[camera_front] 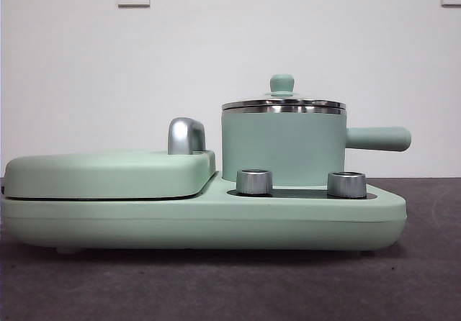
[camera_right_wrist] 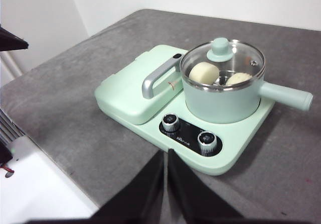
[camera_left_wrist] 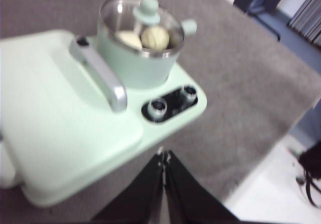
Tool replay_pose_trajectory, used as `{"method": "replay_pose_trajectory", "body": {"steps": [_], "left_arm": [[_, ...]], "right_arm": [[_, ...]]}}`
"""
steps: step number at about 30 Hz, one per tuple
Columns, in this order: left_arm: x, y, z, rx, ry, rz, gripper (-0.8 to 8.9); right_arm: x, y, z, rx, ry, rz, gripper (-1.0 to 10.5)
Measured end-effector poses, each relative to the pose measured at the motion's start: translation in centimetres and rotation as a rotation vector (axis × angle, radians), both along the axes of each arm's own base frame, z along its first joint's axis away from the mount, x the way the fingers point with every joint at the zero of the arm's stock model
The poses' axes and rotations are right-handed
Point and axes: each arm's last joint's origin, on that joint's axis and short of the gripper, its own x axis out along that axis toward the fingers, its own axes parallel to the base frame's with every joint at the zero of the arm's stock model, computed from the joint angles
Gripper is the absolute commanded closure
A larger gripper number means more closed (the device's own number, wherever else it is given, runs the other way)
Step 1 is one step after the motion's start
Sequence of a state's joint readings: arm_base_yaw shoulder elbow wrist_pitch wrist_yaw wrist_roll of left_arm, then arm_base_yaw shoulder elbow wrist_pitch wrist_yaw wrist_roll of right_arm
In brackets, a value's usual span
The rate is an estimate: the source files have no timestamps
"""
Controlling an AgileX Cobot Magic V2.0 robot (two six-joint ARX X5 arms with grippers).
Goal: Put the buns in a small steamer
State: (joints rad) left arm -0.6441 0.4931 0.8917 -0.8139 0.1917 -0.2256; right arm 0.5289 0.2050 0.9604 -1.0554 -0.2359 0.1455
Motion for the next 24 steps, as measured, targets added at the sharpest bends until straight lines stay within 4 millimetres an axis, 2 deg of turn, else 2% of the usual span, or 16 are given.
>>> {"method": "replay_pose_trajectory", "body": {"steps": [4,7,14,20,22,24], "left_arm": [[0.4,0.2,-1.2,-0.027,-0.038,0.045,8.06],[1.1,0.6,-3.0,-0.061,-0.094,0.135,8.06],[2.4,2.9,-9.5,-0.077,-0.201,0.446,8.06],[3.6,4.3,-15.4,-0.023,-0.271,0.598,8.06],[3.7,4.5,-16.5,-0.003,-0.269,0.638,8.06],[3.7,4.7,-16.8,0.005,-0.284,0.673,8.06]], "right_arm": [[0.0,0.0,0.1,0.004,-0.007,0.0,9.4],[0.0,0.0,0.1,0.007,-0.011,0.0,9.4],[0.0,0.0,0.1,0.006,-0.011,0.0,9.4],[0.0,0.0,0.1,0.006,-0.011,0.0,9.4],[0.0,0.0,0.1,0.006,-0.011,0.0,9.4],[0.0,0.0,0.1,0.006,-0.011,0.0,9.4]]}}
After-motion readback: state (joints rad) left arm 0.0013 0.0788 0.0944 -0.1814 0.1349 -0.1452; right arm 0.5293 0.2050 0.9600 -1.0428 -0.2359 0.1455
